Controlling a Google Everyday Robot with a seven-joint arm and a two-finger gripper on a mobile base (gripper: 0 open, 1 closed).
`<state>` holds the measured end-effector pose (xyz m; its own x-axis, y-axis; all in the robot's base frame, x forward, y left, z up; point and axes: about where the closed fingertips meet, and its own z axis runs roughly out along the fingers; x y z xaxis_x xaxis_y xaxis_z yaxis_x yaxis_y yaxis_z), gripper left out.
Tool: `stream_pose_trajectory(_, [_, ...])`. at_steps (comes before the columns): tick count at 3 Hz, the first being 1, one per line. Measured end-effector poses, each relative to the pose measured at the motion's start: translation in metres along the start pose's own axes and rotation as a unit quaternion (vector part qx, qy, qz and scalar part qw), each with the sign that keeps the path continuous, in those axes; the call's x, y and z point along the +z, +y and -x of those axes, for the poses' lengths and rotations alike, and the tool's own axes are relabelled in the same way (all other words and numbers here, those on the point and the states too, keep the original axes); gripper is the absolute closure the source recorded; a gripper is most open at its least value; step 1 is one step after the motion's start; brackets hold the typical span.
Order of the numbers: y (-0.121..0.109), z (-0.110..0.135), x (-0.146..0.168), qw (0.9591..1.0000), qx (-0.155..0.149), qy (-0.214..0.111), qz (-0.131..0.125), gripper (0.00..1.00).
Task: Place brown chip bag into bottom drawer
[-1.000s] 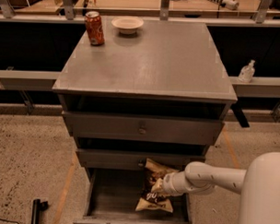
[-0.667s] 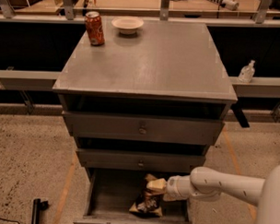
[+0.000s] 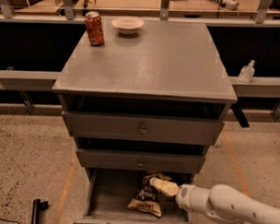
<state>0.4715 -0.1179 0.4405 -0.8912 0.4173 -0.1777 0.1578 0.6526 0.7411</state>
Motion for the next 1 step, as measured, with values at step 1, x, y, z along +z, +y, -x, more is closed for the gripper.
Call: stream_pose_trajectory(1, [0.0321,-0.0043,-0.0337,0.9995,-0.023,-0.021,0.010,0.00])
